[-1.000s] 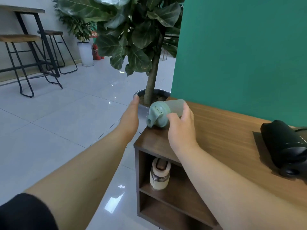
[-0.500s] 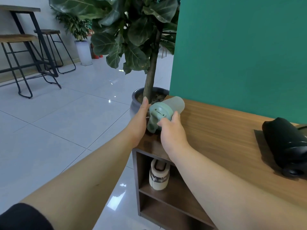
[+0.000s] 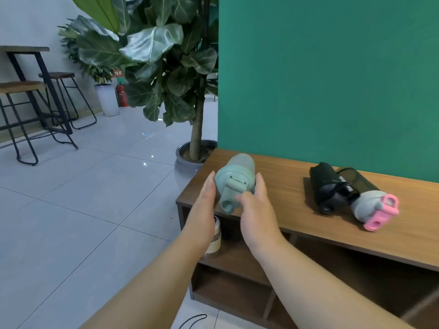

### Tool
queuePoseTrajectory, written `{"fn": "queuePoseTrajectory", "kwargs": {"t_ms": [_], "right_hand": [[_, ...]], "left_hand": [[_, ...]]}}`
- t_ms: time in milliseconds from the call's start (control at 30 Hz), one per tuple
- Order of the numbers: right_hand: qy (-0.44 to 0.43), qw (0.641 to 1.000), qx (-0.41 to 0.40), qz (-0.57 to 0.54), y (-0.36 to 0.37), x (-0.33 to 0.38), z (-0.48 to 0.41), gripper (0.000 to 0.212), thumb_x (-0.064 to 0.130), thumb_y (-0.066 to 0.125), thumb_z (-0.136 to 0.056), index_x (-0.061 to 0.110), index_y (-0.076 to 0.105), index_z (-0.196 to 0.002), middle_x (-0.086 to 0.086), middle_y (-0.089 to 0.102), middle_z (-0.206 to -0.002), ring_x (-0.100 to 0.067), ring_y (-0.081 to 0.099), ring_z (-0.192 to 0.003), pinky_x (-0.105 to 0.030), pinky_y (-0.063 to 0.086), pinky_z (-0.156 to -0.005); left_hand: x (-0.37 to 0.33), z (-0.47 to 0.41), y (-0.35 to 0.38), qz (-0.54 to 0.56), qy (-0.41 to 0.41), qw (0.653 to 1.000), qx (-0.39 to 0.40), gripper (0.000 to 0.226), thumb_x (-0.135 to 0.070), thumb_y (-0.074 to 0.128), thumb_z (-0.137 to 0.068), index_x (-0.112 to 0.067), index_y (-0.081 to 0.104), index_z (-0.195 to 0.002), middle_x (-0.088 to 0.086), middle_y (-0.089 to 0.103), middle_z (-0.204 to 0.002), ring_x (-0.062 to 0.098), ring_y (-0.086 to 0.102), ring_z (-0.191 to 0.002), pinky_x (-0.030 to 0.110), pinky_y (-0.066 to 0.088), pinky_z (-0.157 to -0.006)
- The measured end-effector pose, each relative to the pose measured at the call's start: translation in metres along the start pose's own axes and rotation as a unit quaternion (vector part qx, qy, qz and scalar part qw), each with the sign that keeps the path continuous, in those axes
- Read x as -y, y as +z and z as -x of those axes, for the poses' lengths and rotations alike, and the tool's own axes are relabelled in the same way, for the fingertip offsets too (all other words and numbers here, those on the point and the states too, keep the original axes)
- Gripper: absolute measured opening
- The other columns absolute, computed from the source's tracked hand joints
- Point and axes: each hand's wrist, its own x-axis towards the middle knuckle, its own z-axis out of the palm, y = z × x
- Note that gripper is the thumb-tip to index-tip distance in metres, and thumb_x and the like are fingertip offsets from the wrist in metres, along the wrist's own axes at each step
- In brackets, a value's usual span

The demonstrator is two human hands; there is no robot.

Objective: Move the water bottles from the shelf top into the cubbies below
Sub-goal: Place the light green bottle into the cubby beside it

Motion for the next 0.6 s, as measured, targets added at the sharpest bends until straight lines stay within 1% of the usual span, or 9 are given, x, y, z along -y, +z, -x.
{"fn": "queuePoseTrajectory", "kwargs": {"t_ms": [33,100,167,200,267,367,433,500,600], "right_hand": [[0.000,1.000,-0.001,-0.001,-0.005,0.002,0.013,0.059,0.006,0.048,-0.088,0.045,0.039,-0.131,0.016,0.051,-0.118,0.009,0.053,-0.103,-0.009,0.041,-0.083],[0.007,1.000,0.006,-0.009,-0.015,0.007,0.036,0.055,0.001,0.047,-0.090,0.048,0.041,-0.119,0.018,0.051,-0.114,0.025,0.051,-0.093,0.002,0.039,-0.075],[0.013,1.000,0.004,-0.006,-0.022,0.009,0.056,0.066,0.003,0.049,-0.091,0.037,0.034,-0.146,0.014,0.046,-0.140,0.019,0.044,-0.116,-0.007,0.035,-0.094],[0.015,1.000,0.007,0.003,-0.025,0.011,0.066,0.076,0.007,0.049,-0.090,0.033,0.020,-0.156,0.013,0.036,-0.153,0.007,0.036,-0.131,-0.017,0.032,-0.104],[0.014,1.000,0.013,0.015,-0.030,0.011,0.082,0.084,0.012,0.050,-0.090,0.033,0.008,-0.159,0.015,0.025,-0.160,-0.004,0.026,-0.144,-0.027,0.025,-0.115],[0.006,1.000,0.014,0.013,-0.038,0.004,0.099,0.075,0.013,0.050,-0.092,0.035,0.018,-0.156,0.019,0.029,-0.156,0.001,0.030,-0.141,-0.024,0.031,-0.113],[0.012,1.000,0.019,0.016,-0.042,-0.004,0.106,0.071,0.012,0.049,-0.095,0.033,0.021,-0.156,0.020,0.032,-0.152,0.001,0.033,-0.138,-0.020,0.032,-0.109],[0.031,0.999,0.019,0.026,-0.045,-0.019,0.105,0.077,0.014,0.050,-0.093,0.032,0.014,-0.159,0.017,0.030,-0.156,-0.005,0.030,-0.142,-0.029,0.031,-0.115],[0.057,0.997,0.014,0.052,-0.046,-0.042,0.099,0.080,0.024,0.052,-0.086,0.036,0.017,-0.158,0.017,0.036,-0.155,-0.007,0.035,-0.142,-0.038,0.032,-0.117]], "left_hand": [[-0.002,0.019,0.007,0.010,-0.002,1.000,0.001,0.045,-0.039,0.030,-0.107,-0.026,0.041,-0.149,-0.021,0.041,-0.137,-0.006,0.036,-0.127,-0.011,0.035,-0.082],[-0.010,0.043,0.019,0.065,-0.013,0.998,0.019,0.043,-0.056,0.035,-0.095,-0.042,0.057,-0.129,-0.031,0.061,-0.128,-0.012,0.052,-0.123,0.006,0.037,-0.105],[-0.013,0.059,0.021,0.099,-0.019,0.995,0.019,0.041,-0.070,0.036,-0.091,-0.050,0.059,-0.118,-0.033,0.069,-0.120,-0.012,0.056,-0.125,0.025,0.034,-0.117],[-0.014,0.068,0.022,0.089,-0.009,0.996,0.017,0.041,-0.073,0.036,-0.092,-0.053,0.056,-0.120,-0.034,0.067,-0.124,-0.010,0.053,-0.129,0.028,0.032,-0.118],[-0.015,0.087,0.023,0.047,0.009,0.999,0.022,0.056,-0.077,0.037,-0.084,-0.051,0.048,-0.132,-0.031,0.061,-0.136,-0.006,0.046,-0.138,0.029,0.030,-0.120],[-0.006,0.105,0.026,0.010,0.014,1.000,0.008,0.091,-0.088,0.039,-0.077,-0.038,0.035,-0.153,-0.015,0.048,-0.154,0.006,0.037,-0.148,0.041,0.026,-0.125],[0.007,0.111,0.029,-0.011,0.019,1.000,0.000,0.081,-0.085,0.037,-0.082,-0.042,0.036,-0.151,-0.014,0.049,-0.152,0.008,0.038,-0.146,0.044,0.029,-0.124],[0.025,0.112,0.032,-0.012,0.007,1.000,-0.003,0.060,-0.065,0.035,-0.096,-0.040,0.038,-0.150,-0.010,0.051,-0.150,0.008,0.045,-0.142,0.043,0.036,-0.121],[0.057,0.103,0.035,-0.038,-0.026,0.999,-0.008,0.046,-0.043,0.028,-0.110,-0.026,0.039,-0.151,0.002,0.051,-0.151,0.020,0.043,-0.145,0.054,0.034,-0.120]]}}
